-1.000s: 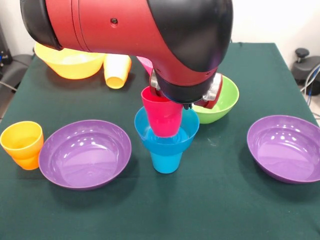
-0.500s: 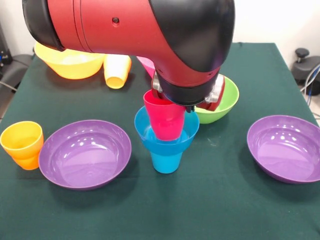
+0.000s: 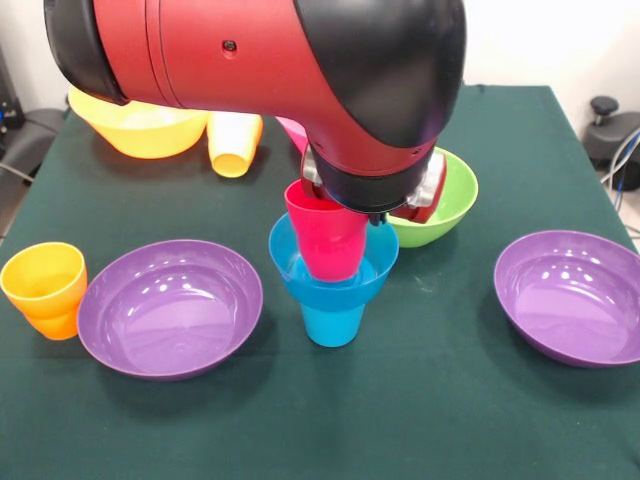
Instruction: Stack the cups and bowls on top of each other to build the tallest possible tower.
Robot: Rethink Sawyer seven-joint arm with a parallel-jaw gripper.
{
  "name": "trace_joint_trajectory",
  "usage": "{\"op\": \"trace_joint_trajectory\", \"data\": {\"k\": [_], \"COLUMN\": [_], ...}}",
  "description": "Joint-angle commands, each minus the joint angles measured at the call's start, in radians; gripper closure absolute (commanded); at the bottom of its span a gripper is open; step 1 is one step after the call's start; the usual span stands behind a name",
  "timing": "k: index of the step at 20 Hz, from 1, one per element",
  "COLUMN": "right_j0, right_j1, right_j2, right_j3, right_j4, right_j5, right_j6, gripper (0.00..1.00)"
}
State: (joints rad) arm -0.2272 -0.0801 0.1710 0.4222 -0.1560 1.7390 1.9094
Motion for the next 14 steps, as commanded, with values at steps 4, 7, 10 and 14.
{"op": "trace_joint_trajectory", "data": {"k": [4, 7, 10, 14], "right_j0": [0.032, 0.033, 0.035, 0.038], "right_j1": [-0.009, -0.009, -0.009, -0.014], "right_j2": [0.003, -0.001, -0.007, -0.017], "right_j3": [0.090, 0.090, 0.091, 0.105], "right_j4": [0.001, 0.006, 0.010, 0.018], "right_j5": [-0.089, -0.089, -0.091, -0.103], "right_j6": [0.164, 0.163, 0.162, 0.159], "gripper": [1.00, 1.00, 1.00, 1.00]}}
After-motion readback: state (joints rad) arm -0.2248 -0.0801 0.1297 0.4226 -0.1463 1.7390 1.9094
